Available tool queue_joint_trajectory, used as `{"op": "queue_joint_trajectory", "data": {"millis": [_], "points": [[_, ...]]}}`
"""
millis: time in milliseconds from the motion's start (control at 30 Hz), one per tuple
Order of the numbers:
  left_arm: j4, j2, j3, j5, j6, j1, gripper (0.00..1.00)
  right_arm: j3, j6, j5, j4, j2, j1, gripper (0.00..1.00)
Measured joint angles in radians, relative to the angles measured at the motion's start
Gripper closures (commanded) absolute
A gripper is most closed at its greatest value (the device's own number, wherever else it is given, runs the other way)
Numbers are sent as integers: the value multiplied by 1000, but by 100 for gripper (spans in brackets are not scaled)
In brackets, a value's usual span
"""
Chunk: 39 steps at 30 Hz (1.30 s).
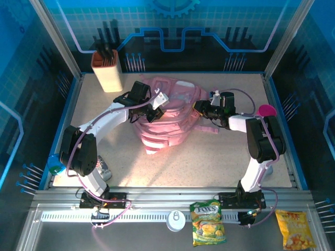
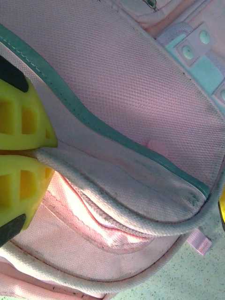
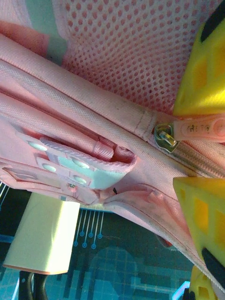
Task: Pack the student bag
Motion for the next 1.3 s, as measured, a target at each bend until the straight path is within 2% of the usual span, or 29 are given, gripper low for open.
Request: {"op": "queue_joint_trajectory", "data": {"millis": [67,167,267,500,667,1067,1300], "points": [[0,0,0,0,0,0,95,-2,2,0,3,0,-1,67],[0,0,0,0,0,0,95,-10,5,-3,23,0,-2,62],[0,0,0,0,0,0,96,-20,7,-5,29,0,-2,64],[0,0,0,0,0,1,96,-22,12,-11,39,-2,-2,77],[0,0,0,0,0,1,96,-22,12,-11,36,-2,-2,83],[0,0,0,0,-8,3,95,-7,-9,-2,-47,-24,5,83],[-4,0,0,0,-17,8,95,-56,17,16,-45,-89,58,83]]}}
